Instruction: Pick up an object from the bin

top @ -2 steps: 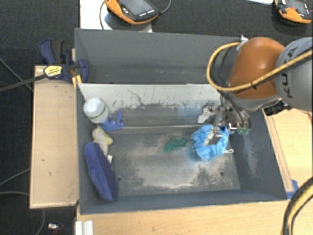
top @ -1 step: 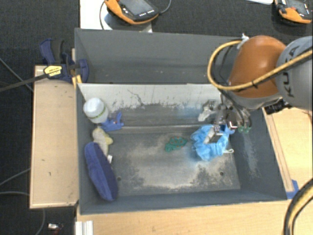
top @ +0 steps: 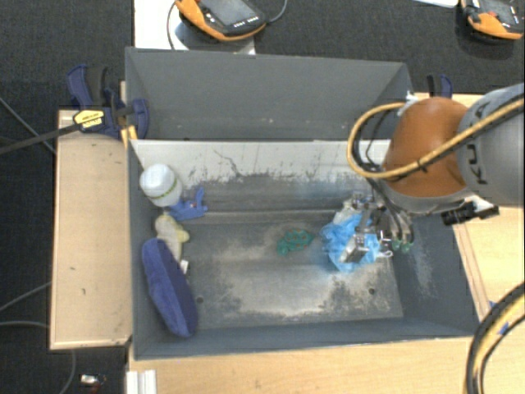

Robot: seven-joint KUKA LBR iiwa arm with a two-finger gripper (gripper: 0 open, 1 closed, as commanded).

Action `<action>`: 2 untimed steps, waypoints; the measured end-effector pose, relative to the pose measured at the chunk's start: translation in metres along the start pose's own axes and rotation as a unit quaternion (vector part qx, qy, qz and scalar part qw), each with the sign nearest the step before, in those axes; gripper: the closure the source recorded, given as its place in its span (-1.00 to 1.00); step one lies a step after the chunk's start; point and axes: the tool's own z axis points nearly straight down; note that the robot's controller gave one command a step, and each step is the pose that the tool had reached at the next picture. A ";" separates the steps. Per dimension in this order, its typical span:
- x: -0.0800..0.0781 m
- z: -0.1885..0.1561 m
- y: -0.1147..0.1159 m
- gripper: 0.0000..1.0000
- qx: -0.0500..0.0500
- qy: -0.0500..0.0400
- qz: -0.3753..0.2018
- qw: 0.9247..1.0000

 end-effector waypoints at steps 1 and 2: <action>0.004 0.033 -0.029 -1.00 0.000 0.002 -0.004 1.000; 0.007 0.005 -0.010 -1.00 0.000 0.004 0.021 1.000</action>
Offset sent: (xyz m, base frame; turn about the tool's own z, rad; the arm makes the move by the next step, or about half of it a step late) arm -0.0089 0.0004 0.0037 0.0555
